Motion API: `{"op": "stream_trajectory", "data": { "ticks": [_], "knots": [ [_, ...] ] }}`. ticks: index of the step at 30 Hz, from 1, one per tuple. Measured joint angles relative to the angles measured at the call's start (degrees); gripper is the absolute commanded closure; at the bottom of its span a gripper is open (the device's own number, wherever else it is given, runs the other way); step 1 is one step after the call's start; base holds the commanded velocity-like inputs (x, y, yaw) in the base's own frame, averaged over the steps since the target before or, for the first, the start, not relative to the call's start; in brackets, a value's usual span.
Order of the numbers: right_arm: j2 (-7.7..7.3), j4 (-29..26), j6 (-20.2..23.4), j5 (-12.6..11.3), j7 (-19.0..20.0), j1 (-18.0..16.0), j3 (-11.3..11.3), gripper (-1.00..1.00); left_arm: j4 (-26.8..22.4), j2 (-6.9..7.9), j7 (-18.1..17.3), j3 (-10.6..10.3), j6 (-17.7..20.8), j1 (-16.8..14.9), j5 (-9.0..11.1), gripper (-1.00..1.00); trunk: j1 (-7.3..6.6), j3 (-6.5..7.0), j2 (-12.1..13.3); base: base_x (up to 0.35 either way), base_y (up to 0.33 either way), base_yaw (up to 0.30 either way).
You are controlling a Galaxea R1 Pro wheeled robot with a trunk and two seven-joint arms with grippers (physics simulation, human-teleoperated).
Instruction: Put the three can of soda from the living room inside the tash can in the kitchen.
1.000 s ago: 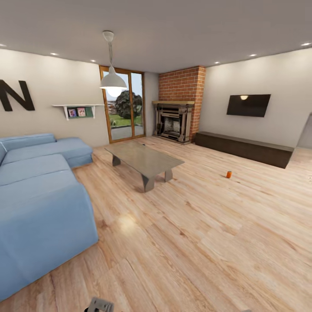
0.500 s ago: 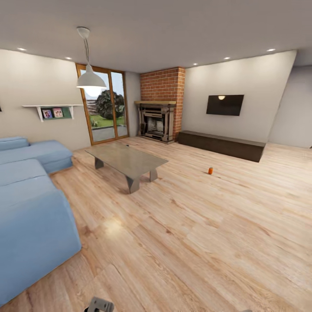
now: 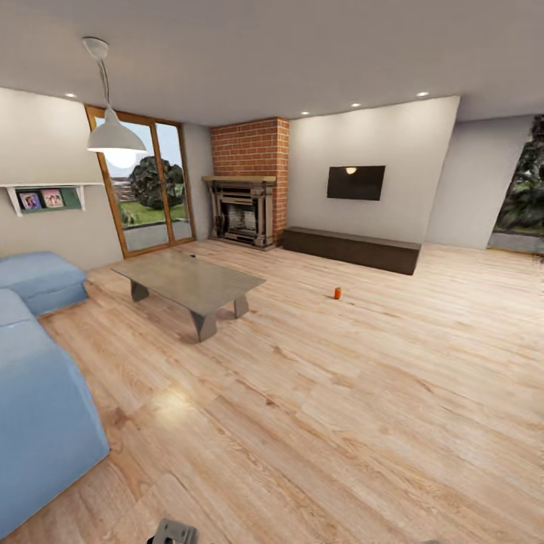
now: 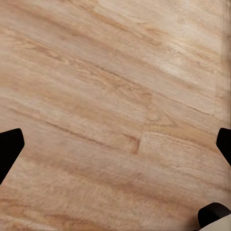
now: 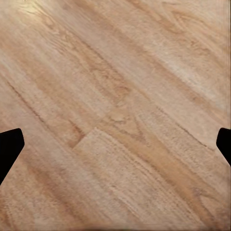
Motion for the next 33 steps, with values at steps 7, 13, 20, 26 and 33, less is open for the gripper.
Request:
{"op": "stream_trajectory", "data": {
  "ticks": [7,13,20,26,33],
  "knots": [
    [0.0,0.0,0.0,0.0,0.0,0.0,0.0,-1.0,0.0,0.0,0.0,0.0,0.0,0.0,0.0,-1.0,0.0,0.0,0.0,0.0,0.0,-0.263],
    [0.0,0.0,0.0,0.0,0.0,0.0,0.0,-1.0,0.0,0.0,0.0,0.0,0.0,0.0,0.0,-1.0,0.0,0.0,0.0,0.0,0.0,-0.263],
    [0.0,0.0,0.0,0.0,0.0,0.0,0.0,-1.0,0.0,0.0,0.0,0.0,0.0,0.0,0.0,-1.0,0.0,0.0,0.0,0.0,0.0,-0.264],
    [0.0,0.0,0.0,0.0,0.0,0.0,0.0,-1.0,0.0,0.0,0.0,0.0,0.0,-0.1,0.0,-1.0,0.0,0.0,0.0,0.0,0.0,-0.264],
    [0.0,0.0,0.0,0.0,0.0,0.0,0.0,-1.0,0.0,0.0,0.0,0.0,0.0,0.0,0.0,-1.0,0.0,0.0,0.0,0.0,0.0,-0.263]
  ]
}}
